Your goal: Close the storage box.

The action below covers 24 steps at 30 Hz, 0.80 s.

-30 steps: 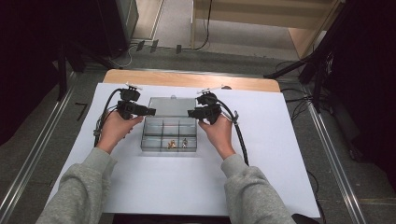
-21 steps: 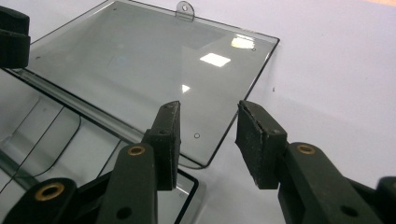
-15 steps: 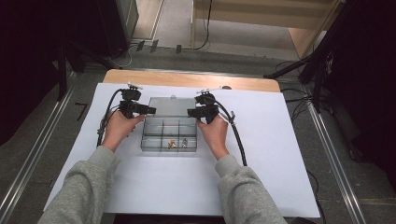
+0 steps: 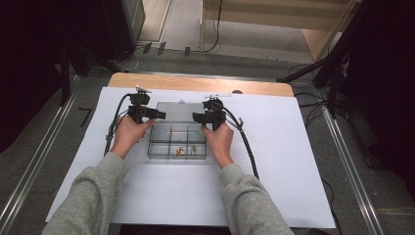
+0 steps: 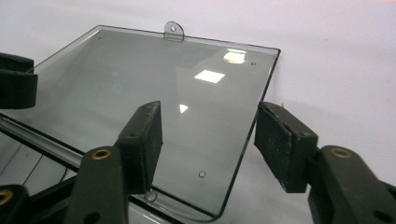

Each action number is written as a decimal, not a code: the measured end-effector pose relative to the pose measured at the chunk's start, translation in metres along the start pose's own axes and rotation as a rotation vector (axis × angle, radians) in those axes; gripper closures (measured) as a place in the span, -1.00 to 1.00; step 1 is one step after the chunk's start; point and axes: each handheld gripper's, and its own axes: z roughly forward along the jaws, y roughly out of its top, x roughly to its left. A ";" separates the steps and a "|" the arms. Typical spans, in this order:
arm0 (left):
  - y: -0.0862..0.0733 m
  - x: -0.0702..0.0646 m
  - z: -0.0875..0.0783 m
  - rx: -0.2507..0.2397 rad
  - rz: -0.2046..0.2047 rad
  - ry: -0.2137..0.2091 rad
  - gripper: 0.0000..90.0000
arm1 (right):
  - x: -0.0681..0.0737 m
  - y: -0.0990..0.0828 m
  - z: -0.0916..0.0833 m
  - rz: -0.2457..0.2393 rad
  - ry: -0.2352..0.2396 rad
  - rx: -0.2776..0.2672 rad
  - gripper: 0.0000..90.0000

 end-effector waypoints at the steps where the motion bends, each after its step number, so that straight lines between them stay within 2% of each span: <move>1: 0.000 0.000 0.000 -0.001 -0.004 -0.001 0.02 | 0.000 0.000 0.001 0.007 0.003 -0.002 -0.09; 9: 0.000 0.000 0.002 -0.008 -0.013 0.001 -0.02 | -0.004 -0.003 0.010 0.060 0.033 -0.027 -0.26; 13: 0.000 -0.001 0.004 -0.015 -0.011 0.008 -0.04 | -0.005 -0.002 0.013 0.089 0.044 -0.019 -0.33; 17: 0.001 0.000 0.005 -0.013 -0.027 -0.001 -0.06 | -0.006 -0.002 0.014 0.126 0.054 -0.005 -0.33; 22: 0.001 0.002 0.005 -0.008 -0.045 -0.015 -0.07 | -0.009 -0.001 0.014 0.187 0.096 0.031 -0.28; 24: 0.001 0.002 0.005 -0.010 -0.032 -0.009 -0.08 | -0.009 0.000 0.014 0.201 0.098 0.037 -0.27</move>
